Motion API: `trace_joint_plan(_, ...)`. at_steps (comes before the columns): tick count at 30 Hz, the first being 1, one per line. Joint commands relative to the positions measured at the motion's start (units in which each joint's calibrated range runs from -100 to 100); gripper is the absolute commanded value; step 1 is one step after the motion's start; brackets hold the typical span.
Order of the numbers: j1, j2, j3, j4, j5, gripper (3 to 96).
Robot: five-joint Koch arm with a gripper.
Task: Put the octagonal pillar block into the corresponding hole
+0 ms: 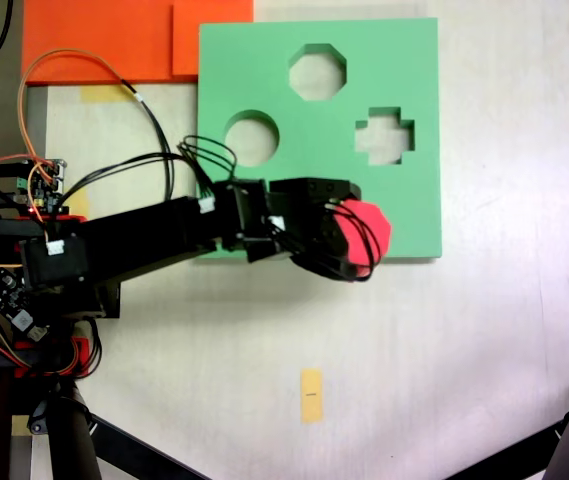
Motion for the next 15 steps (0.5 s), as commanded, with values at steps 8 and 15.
trace_joint_plan(8, 6.98, 0.33, 2.54, 9.77, -0.49, 20.1)
trace_joint_plan(15, 11.33, 2.84, 1.24, 9.39, 0.00, 20.1)
